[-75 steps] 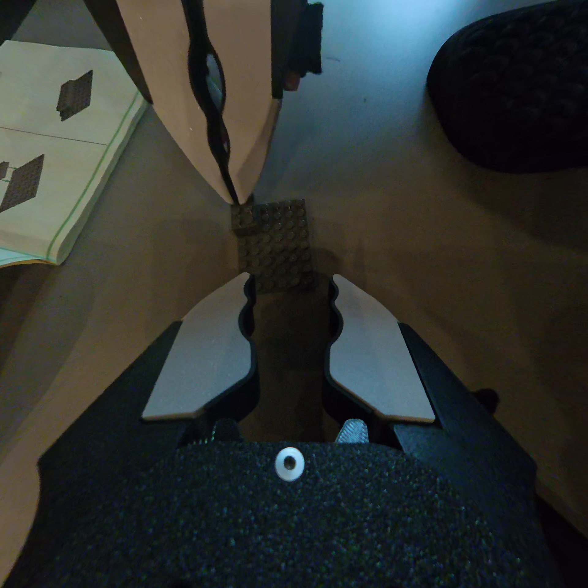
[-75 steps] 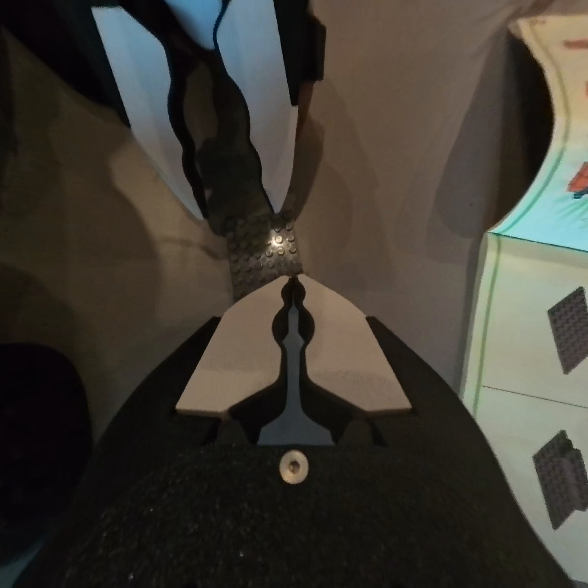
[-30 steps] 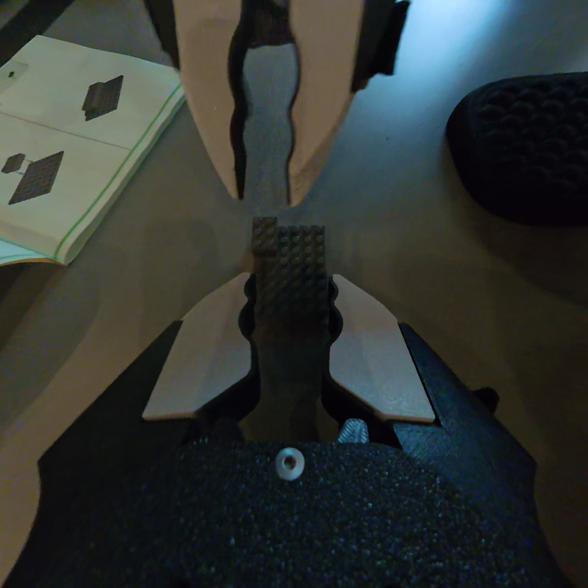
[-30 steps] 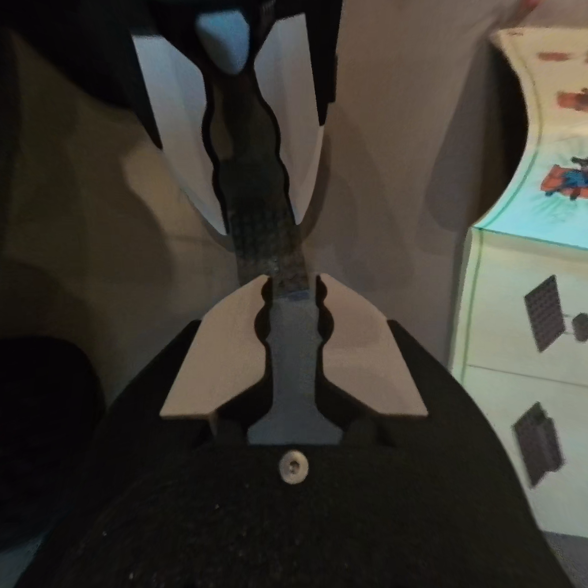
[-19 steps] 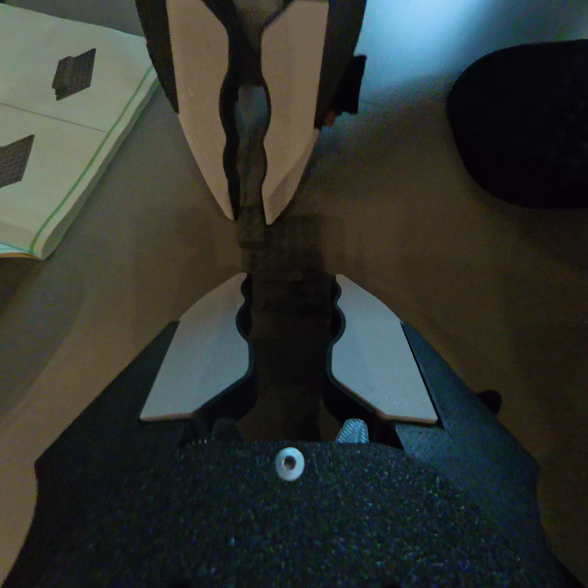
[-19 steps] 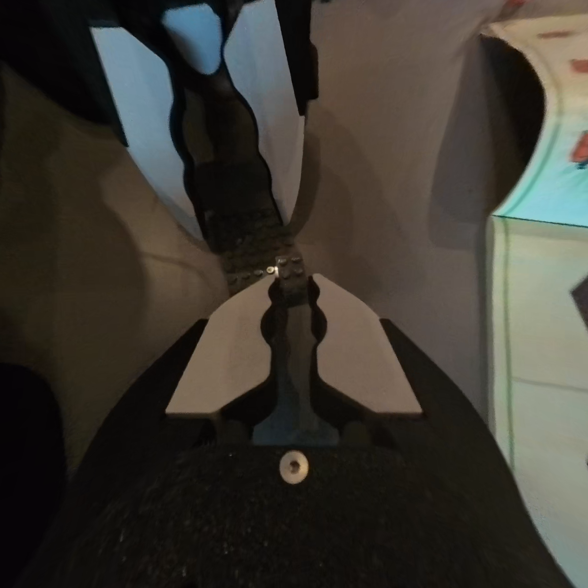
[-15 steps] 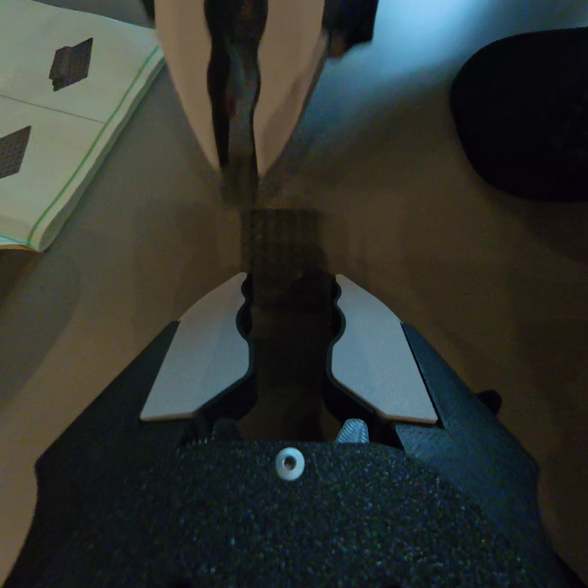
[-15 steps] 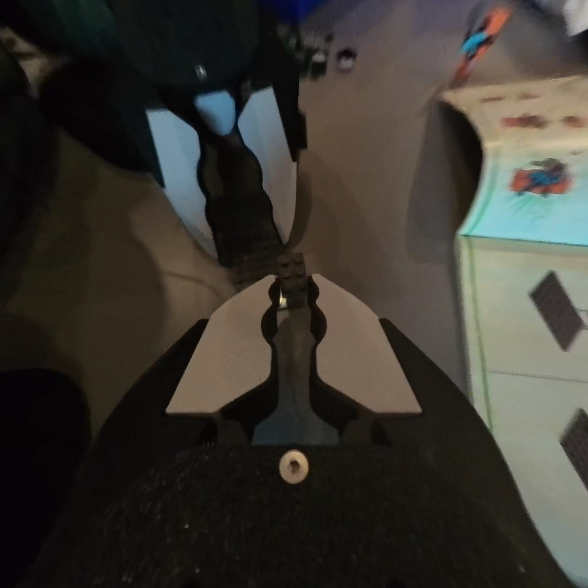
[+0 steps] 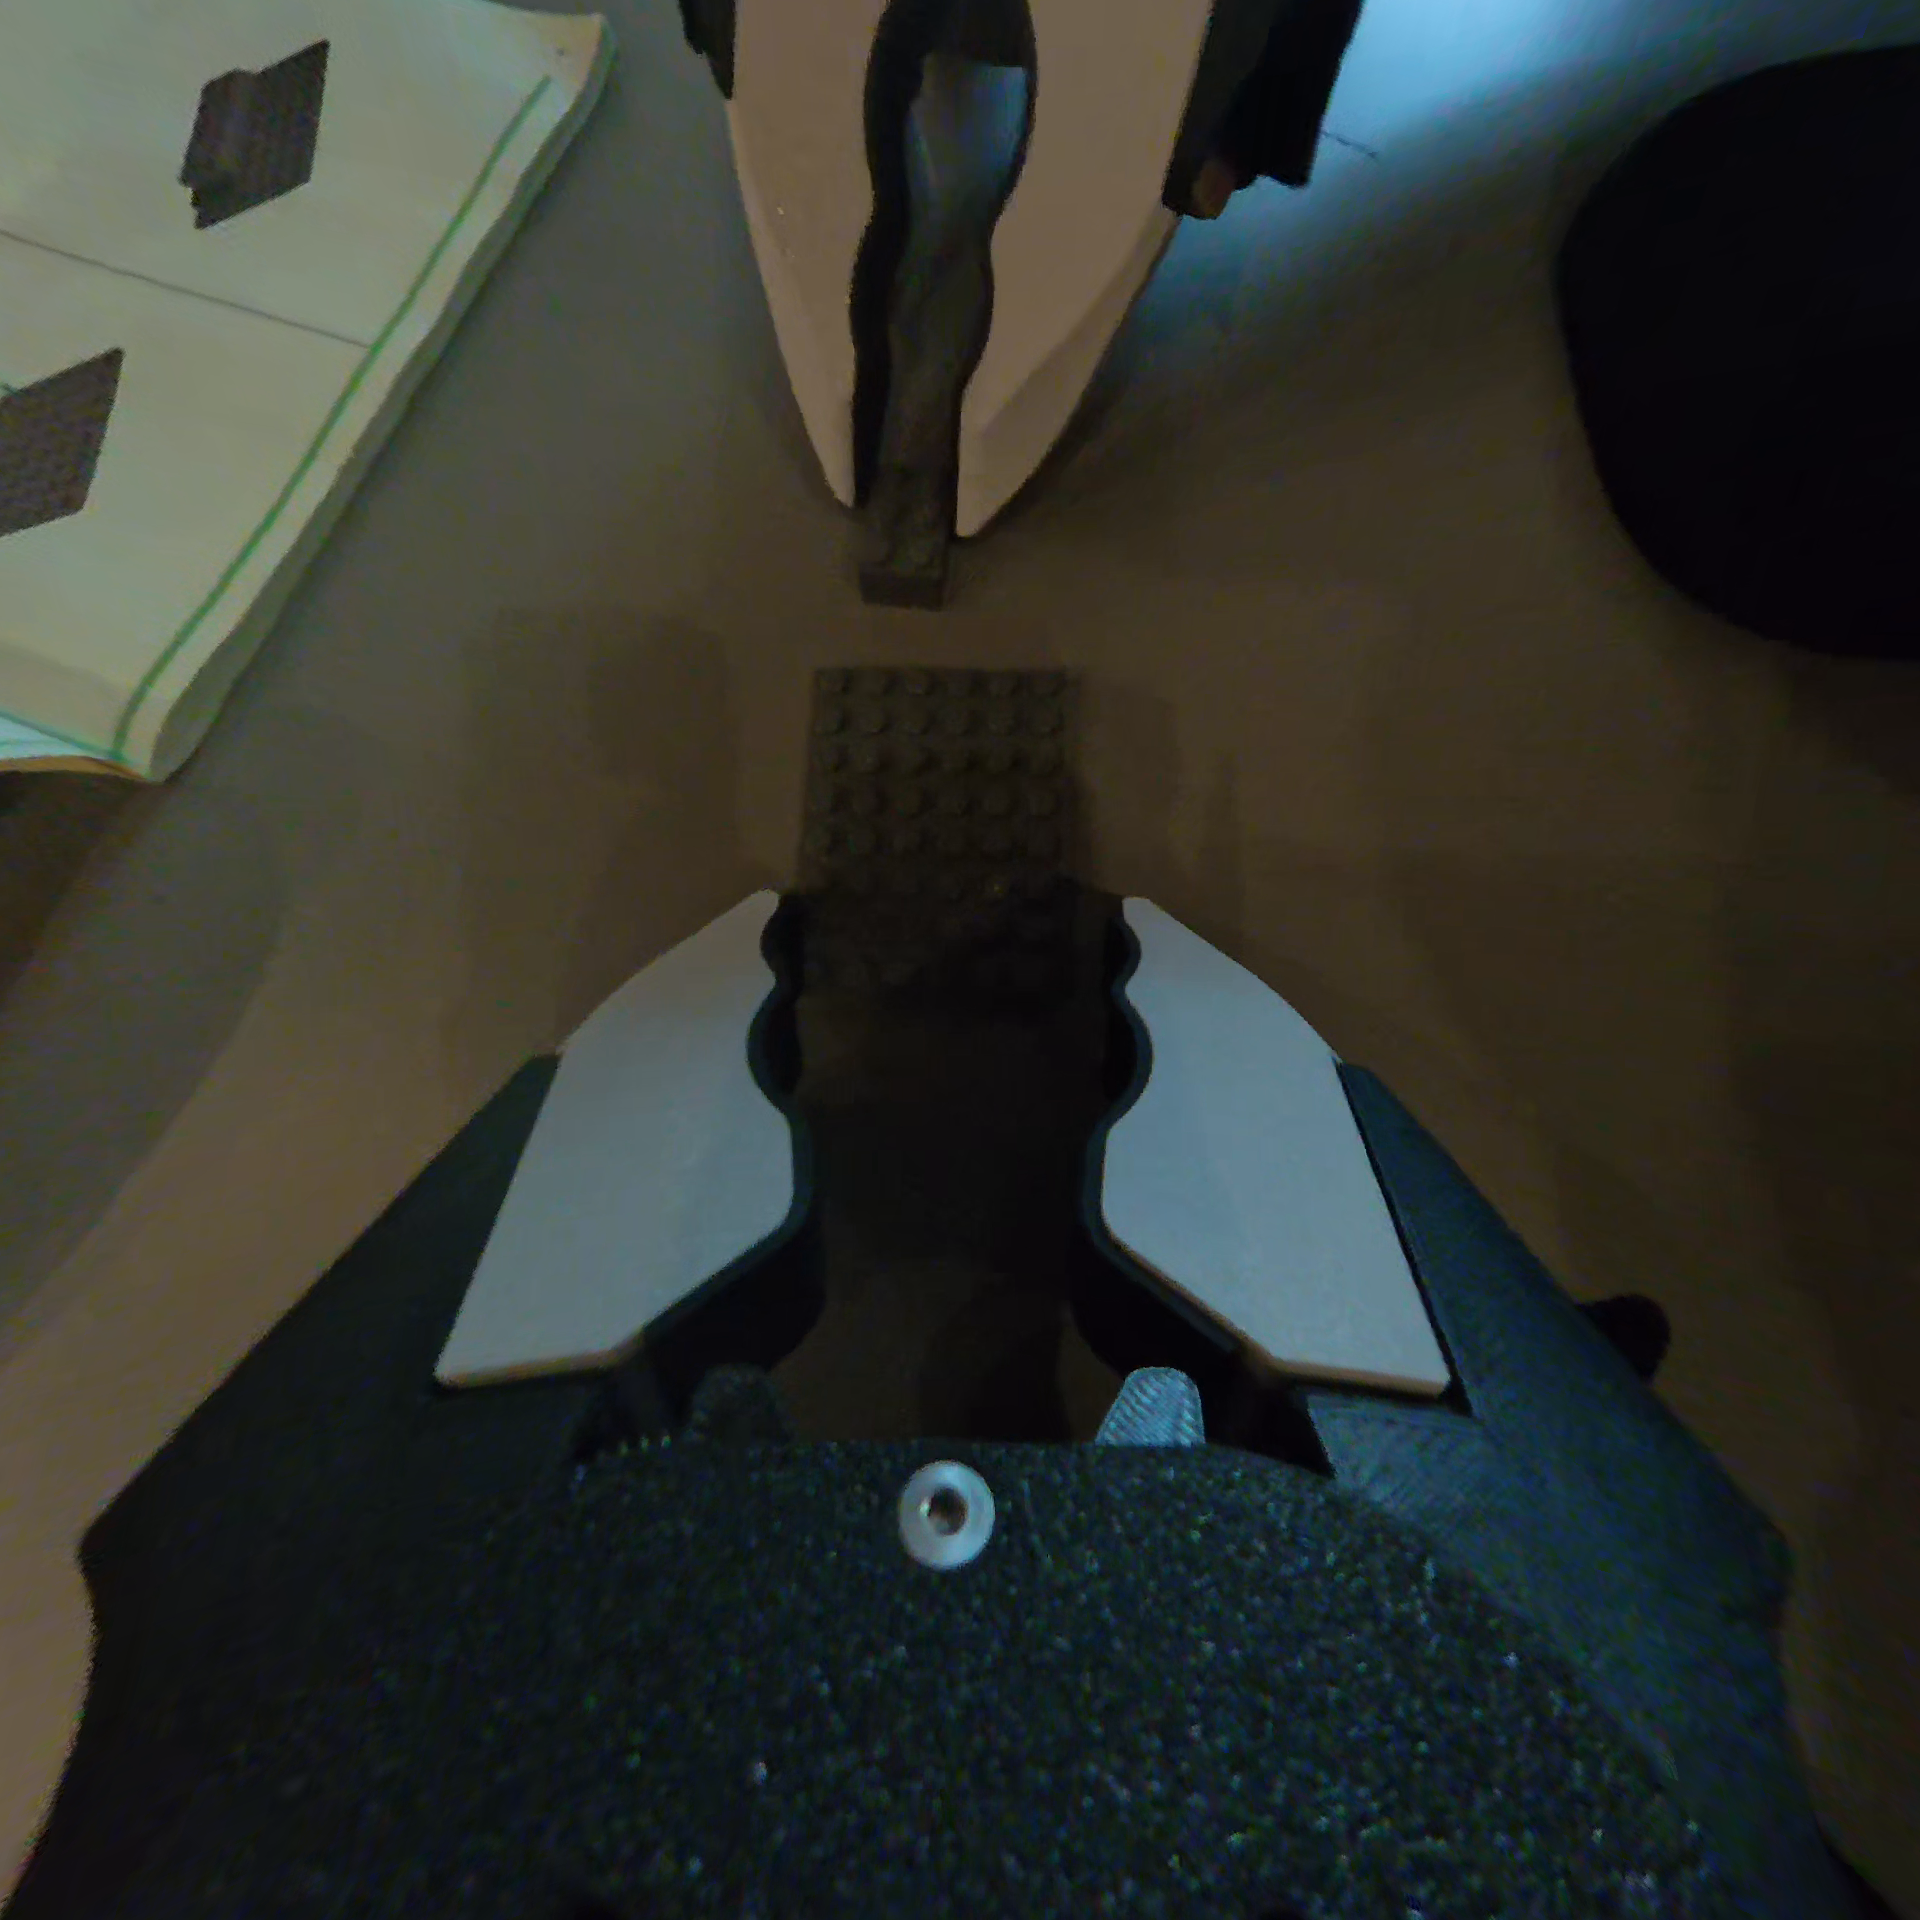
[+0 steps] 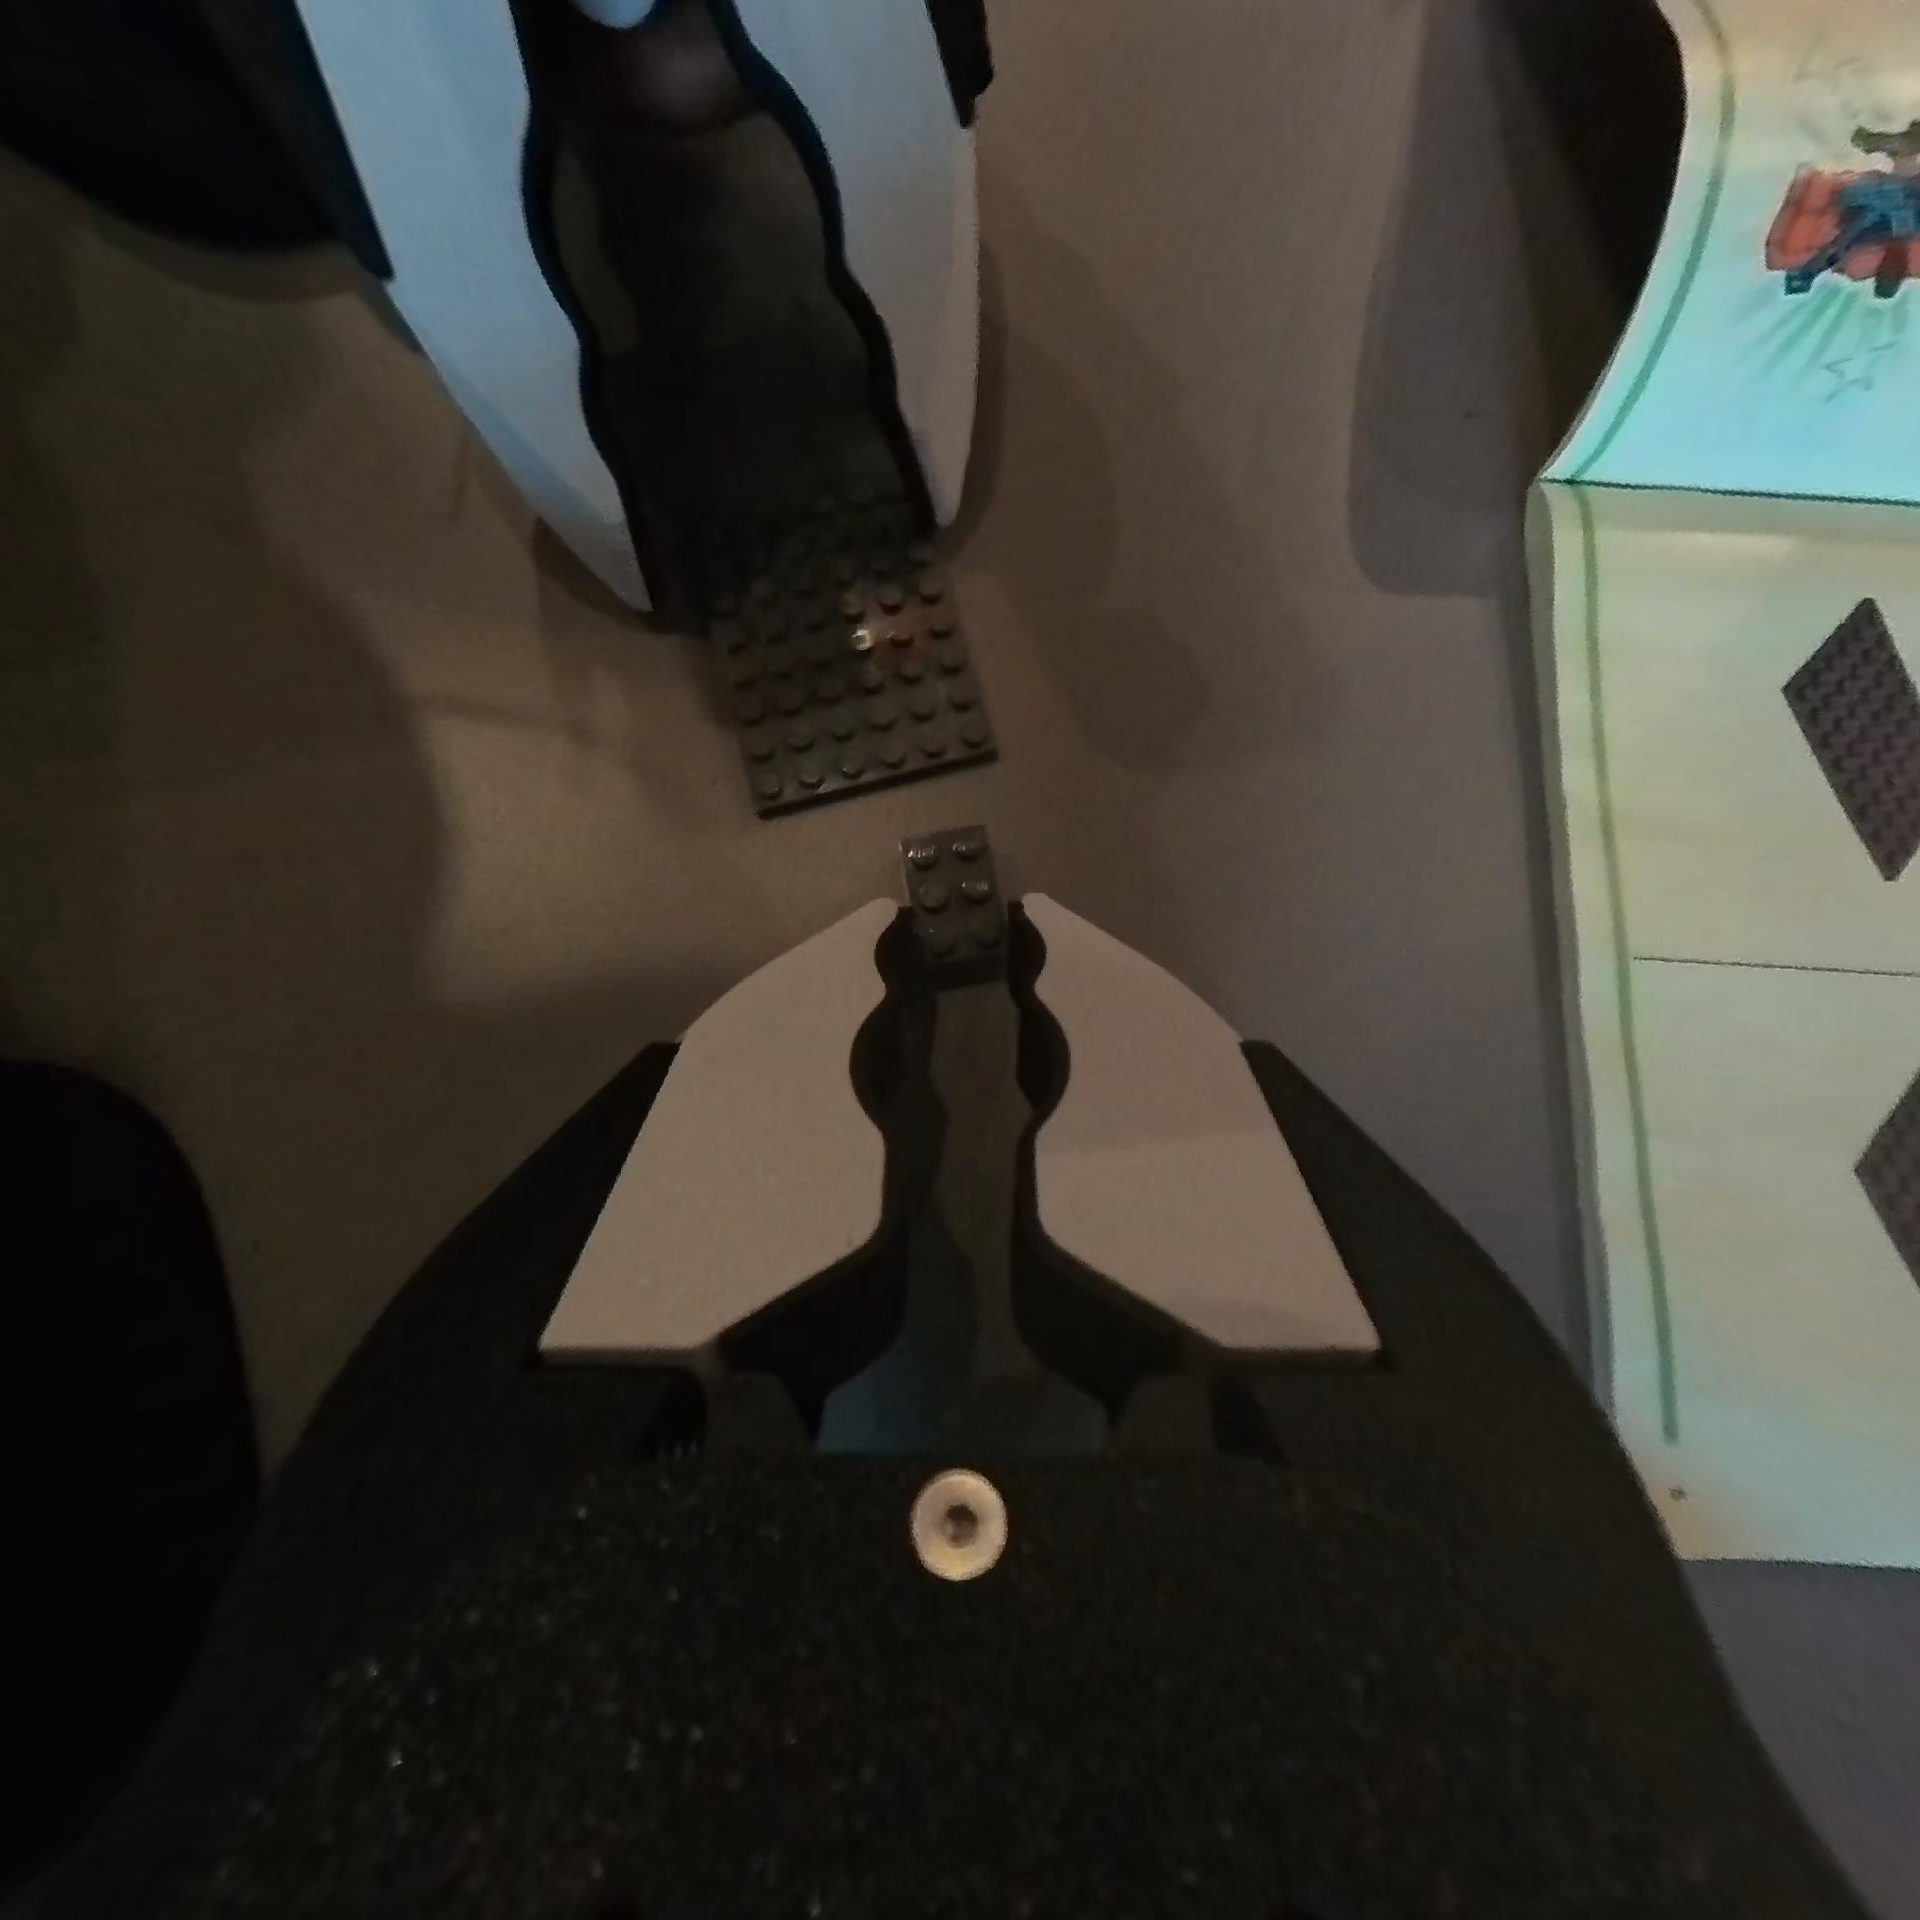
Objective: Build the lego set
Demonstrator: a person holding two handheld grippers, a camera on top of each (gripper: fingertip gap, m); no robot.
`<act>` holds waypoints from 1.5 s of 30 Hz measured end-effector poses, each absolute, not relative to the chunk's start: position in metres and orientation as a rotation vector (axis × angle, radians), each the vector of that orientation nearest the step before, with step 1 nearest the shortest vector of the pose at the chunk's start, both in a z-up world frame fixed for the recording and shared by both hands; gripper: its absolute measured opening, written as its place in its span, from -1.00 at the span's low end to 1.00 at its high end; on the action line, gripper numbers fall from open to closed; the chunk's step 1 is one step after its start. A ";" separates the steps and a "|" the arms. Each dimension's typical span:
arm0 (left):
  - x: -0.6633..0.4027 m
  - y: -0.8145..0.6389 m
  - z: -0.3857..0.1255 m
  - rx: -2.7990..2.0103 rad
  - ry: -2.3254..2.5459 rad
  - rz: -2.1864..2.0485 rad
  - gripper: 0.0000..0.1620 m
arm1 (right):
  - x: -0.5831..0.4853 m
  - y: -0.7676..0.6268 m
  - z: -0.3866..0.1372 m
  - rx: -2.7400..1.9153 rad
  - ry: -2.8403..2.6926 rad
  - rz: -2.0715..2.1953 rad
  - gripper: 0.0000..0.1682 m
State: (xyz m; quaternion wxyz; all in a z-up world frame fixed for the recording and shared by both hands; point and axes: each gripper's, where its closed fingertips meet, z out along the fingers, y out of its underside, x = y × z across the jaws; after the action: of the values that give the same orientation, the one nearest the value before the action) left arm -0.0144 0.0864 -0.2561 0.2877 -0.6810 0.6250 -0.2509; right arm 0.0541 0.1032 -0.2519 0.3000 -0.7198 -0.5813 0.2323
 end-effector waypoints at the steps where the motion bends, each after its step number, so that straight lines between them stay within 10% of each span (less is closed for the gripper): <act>1: -0.014 0.086 -0.256 -1.821 1.672 -0.666 -0.29 | 0.054 0.103 -0.252 -1.908 -1.541 0.617 -0.80; 31: -0.018 0.087 -0.258 -1.855 1.675 -0.678 -0.29 | 0.015 0.110 -0.251 -1.920 -1.625 0.645 -0.77; 45: -0.018 0.086 -0.257 -1.815 1.717 -0.687 -0.39 | 0.032 0.086 -0.250 -1.927 -1.526 0.723 -0.21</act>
State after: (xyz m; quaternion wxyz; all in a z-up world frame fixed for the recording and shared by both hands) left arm -0.0178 0.0862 -0.2571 0.2717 -0.6742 0.6375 -0.2551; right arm 0.0319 0.0857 -0.2500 0.2857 -0.7209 -0.5706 0.2703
